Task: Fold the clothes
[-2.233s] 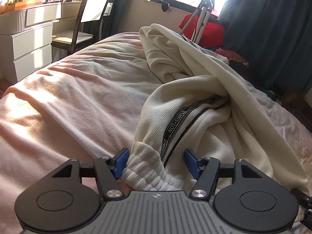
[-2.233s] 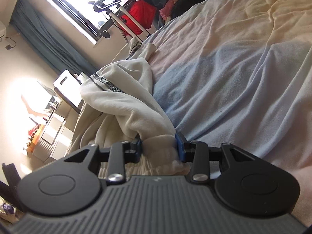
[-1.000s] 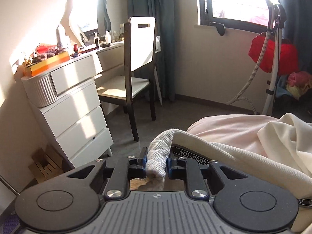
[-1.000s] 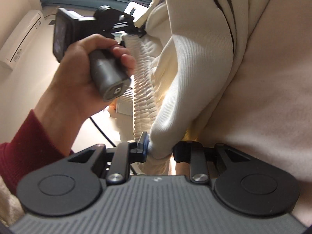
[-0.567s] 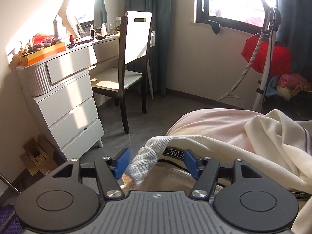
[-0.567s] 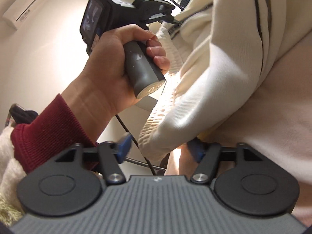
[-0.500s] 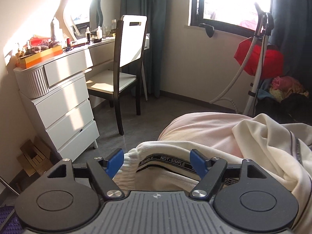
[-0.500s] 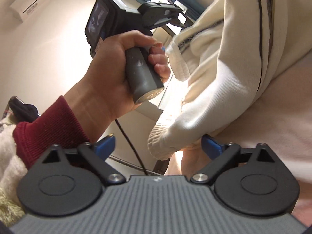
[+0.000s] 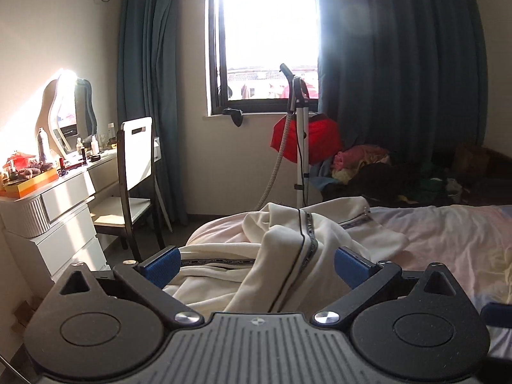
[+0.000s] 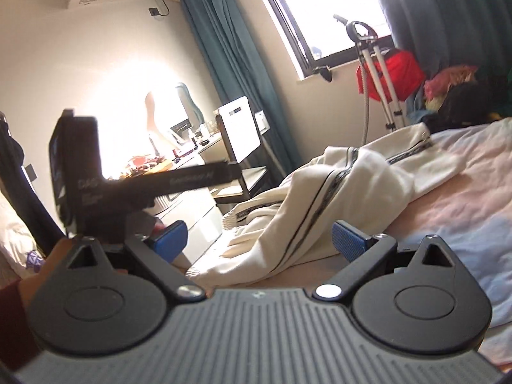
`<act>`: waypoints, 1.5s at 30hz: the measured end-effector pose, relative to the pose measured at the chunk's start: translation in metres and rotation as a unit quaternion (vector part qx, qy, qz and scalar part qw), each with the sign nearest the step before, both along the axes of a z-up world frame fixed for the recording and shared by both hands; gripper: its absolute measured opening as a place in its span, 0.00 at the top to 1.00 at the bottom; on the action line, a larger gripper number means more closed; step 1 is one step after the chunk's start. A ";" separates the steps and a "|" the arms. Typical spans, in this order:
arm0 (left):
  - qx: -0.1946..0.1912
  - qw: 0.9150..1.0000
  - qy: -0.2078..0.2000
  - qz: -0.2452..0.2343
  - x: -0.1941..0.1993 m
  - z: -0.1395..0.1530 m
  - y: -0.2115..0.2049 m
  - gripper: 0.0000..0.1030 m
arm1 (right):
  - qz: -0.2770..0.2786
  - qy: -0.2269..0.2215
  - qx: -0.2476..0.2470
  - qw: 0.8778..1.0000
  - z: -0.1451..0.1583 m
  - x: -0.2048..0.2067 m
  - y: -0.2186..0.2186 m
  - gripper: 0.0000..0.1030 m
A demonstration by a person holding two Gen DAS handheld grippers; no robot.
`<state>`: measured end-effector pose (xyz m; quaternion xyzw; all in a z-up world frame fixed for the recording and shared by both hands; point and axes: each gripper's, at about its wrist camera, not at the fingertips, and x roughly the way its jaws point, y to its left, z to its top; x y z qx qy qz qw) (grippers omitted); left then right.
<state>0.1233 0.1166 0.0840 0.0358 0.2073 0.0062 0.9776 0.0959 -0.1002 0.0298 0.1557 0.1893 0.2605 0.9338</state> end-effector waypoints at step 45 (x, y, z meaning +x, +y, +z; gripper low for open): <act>0.021 0.982 0.175 0.066 0.331 -0.107 -0.057 0.66 | -0.174 0.146 0.011 0.974 -0.161 0.117 -0.167 0.05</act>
